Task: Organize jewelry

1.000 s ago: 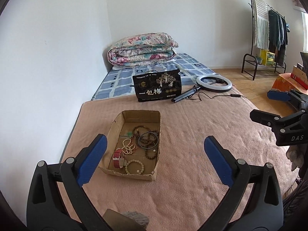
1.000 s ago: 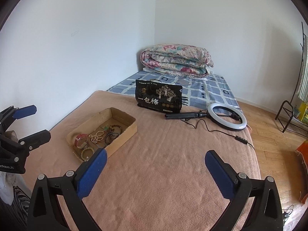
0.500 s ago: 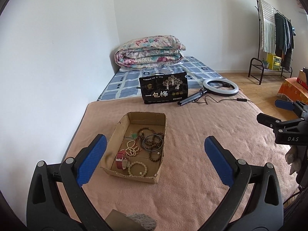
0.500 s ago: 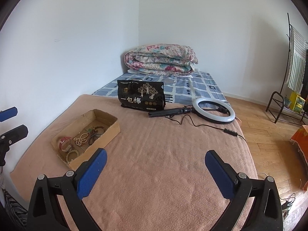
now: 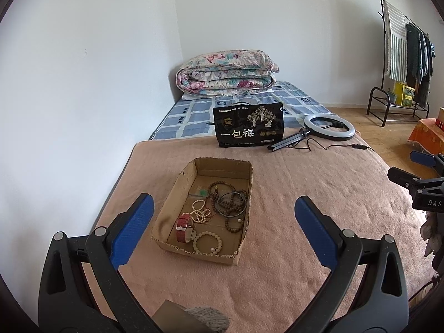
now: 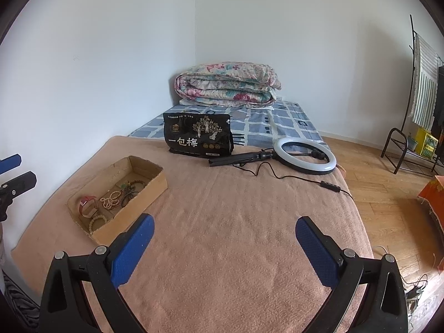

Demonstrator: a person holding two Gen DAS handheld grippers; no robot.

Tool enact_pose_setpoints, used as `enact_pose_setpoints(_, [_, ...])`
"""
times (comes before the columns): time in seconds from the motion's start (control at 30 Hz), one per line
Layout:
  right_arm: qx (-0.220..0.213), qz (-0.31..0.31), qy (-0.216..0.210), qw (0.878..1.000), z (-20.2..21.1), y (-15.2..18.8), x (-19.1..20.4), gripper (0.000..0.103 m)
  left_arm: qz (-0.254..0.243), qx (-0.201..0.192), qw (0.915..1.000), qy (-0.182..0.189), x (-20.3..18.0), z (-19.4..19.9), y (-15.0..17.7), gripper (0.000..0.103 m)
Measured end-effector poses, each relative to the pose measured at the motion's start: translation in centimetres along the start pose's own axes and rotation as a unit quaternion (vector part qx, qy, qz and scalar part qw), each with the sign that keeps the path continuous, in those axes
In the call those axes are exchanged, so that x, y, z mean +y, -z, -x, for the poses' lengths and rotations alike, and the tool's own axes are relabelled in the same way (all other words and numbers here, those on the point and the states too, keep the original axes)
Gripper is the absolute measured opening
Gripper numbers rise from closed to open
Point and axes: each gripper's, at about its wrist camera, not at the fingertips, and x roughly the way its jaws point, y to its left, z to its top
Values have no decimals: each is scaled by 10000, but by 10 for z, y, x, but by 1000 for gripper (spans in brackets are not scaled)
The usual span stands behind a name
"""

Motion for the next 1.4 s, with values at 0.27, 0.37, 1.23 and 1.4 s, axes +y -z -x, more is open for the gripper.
enact_pose_setpoints(0.27, [2, 96, 39, 9999, 6, 4, 1, 103, -17, 48, 10000, -3, 0, 3, 7, 103])
enact_pose_setpoints(0.37, [1, 124, 73, 9999, 7, 6, 2, 103, -14, 84, 10000, 40, 0, 3, 8, 103])
enact_pose_setpoints(1.23, [161, 16, 113, 9998, 0, 12, -5, 103, -56, 67, 10000, 42, -2, 6, 10, 103])
enact_pose_setpoints(1.4, [179, -22, 105, 9998, -1, 12, -7, 103, -61, 80, 9999, 41, -2, 6, 10, 103])
